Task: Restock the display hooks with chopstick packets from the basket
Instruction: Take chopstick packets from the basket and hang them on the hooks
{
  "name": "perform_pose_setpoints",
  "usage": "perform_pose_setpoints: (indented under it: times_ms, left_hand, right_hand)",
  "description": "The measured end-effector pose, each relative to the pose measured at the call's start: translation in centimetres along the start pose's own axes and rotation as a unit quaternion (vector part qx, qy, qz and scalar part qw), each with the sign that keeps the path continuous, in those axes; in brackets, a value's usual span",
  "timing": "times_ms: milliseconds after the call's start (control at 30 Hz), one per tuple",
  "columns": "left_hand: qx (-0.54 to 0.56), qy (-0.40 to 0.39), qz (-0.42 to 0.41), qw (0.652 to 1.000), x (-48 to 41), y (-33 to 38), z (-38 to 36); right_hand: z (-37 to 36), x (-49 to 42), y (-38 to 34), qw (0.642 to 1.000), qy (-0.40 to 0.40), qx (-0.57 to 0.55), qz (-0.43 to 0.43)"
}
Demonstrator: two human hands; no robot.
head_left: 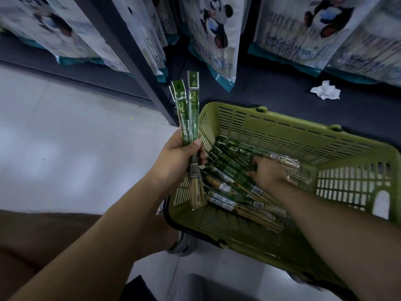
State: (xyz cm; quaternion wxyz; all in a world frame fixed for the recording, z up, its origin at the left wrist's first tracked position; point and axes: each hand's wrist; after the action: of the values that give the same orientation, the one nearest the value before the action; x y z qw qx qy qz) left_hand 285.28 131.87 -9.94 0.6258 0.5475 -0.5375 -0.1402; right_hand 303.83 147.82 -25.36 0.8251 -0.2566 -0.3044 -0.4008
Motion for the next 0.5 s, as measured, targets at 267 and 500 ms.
perform_pose_setpoints:
  times_ms: [267, 500]
  left_hand:
    - [0.049, 0.000, 0.009, 0.999, -0.1, -0.4, -0.2]
    - [0.083, 0.002, 0.045, 0.996, 0.1, -0.9, -0.8]
  right_hand:
    - [0.7, 0.4, 0.8, 1.000, -0.007, -0.017, 0.003]
    - [4.9, 4.1, 0.2, 0.952, 0.025, -0.295, 0.084]
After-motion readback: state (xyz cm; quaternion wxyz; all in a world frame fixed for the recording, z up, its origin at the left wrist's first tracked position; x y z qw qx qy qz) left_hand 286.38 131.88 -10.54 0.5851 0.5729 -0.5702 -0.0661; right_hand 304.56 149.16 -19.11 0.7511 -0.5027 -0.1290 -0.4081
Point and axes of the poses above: each hand's wrist, its own x-axis away from the middle knuckle, its own z-axis out of the back of the hand, y = z × x, and after that the axes turned 11 degrees about -y, right-handed
